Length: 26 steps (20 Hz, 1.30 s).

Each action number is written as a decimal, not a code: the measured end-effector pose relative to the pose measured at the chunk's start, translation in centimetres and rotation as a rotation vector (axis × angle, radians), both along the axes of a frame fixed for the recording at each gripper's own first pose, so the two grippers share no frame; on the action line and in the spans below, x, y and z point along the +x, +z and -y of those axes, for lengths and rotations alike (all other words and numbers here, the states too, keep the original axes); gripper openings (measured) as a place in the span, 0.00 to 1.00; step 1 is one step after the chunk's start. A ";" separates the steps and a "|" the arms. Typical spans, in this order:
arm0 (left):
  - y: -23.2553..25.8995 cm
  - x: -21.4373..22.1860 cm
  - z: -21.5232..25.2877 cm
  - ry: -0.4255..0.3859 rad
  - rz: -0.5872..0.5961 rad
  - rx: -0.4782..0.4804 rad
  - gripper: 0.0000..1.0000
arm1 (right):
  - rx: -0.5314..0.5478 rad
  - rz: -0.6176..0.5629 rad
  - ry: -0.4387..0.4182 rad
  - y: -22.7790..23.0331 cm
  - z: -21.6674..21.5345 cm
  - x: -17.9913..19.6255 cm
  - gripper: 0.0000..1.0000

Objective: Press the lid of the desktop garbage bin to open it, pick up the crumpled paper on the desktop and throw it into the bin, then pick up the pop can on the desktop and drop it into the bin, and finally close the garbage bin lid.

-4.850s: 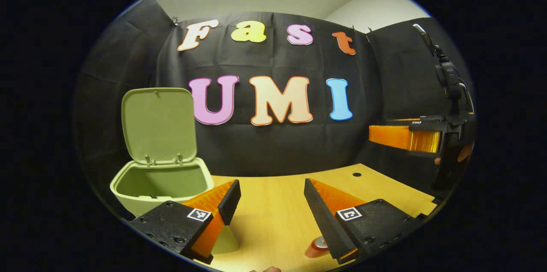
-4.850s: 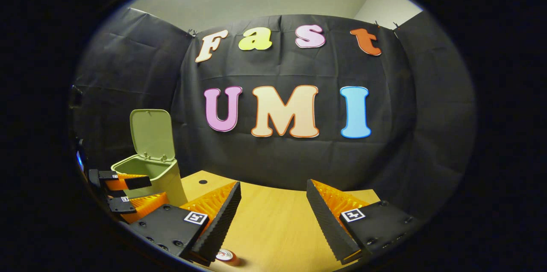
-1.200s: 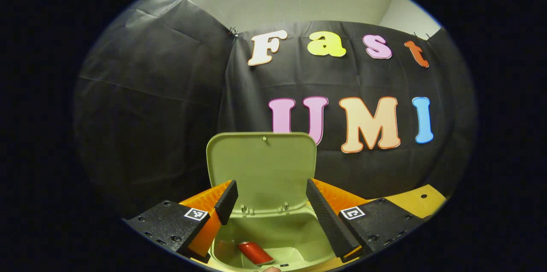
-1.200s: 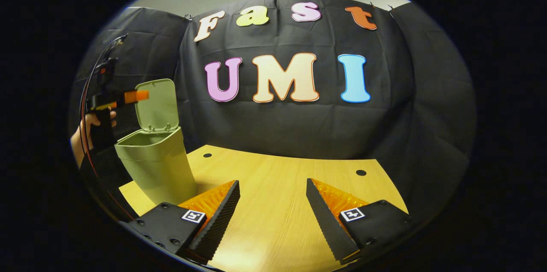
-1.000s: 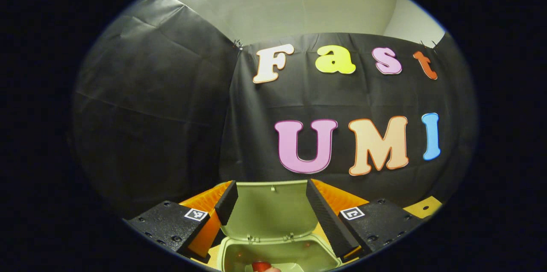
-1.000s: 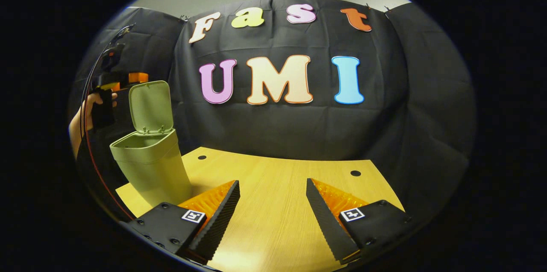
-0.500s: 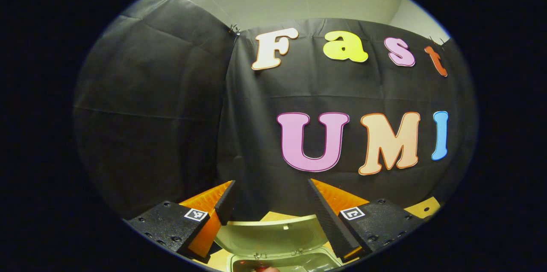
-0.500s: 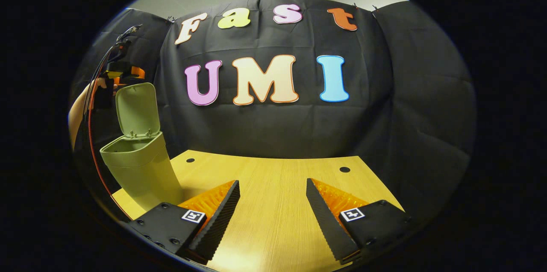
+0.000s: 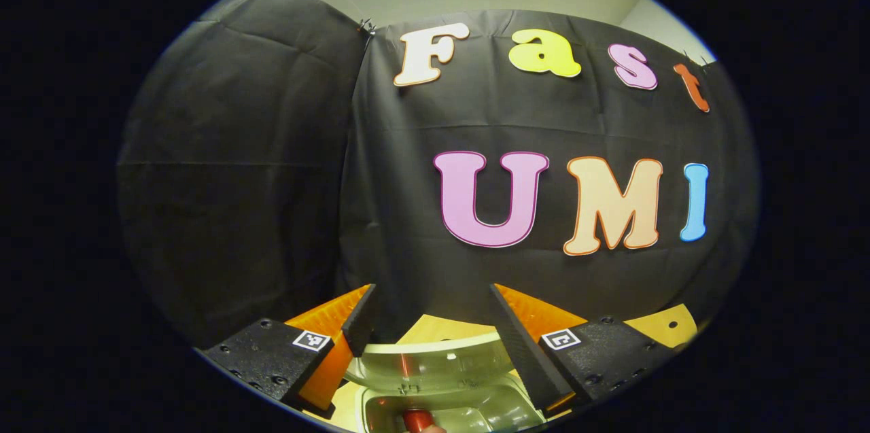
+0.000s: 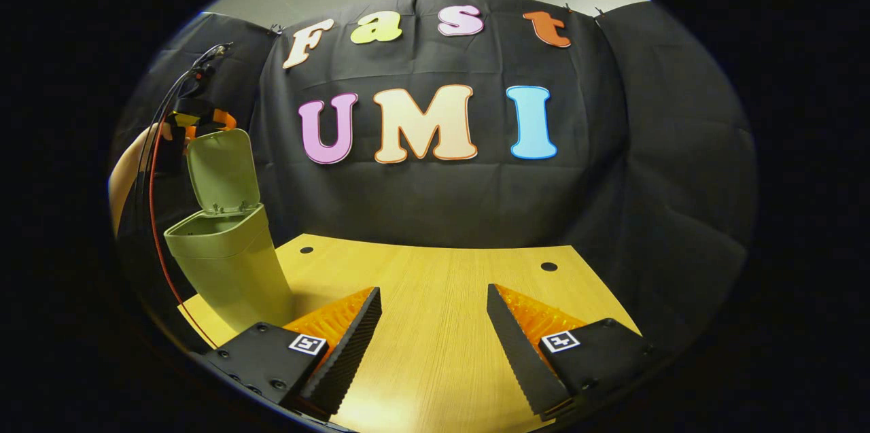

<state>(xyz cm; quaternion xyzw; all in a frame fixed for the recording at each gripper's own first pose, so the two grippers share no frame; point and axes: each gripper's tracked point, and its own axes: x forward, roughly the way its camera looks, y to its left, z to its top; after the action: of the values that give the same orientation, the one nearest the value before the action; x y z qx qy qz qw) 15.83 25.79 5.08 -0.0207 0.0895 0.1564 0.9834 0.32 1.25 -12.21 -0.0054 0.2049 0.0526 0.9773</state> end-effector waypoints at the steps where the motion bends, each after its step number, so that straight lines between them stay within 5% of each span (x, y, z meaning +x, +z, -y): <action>1: 0.0 -0.6 0.3 0.001 0.002 0.001 0.96 | 0.003 -0.001 0.010 0.1 0.1 -0.1 0.99; 14: -5.8 -7.8 3.9 0.008 -0.072 -0.063 0.99 | 0.000 -0.026 0.112 -0.6 0.7 -1.9 0.99; 19: -9.6 -9.7 4.4 0.019 -0.117 -0.106 0.90 | -0.016 -0.042 0.159 -1.1 0.2 -2.6 0.98; 26: -13.1 -11.0 5.7 0.022 -0.172 -0.107 0.92 | -0.024 -0.062 0.186 -1.8 0.3 -3.1 0.99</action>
<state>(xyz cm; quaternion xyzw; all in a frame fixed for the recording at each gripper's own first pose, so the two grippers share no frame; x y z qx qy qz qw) 4.83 20.13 -8.03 -0.0608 0.1817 0.1635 0.9678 -2.74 0.97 -13.97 -0.0345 0.2343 0.1406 0.9613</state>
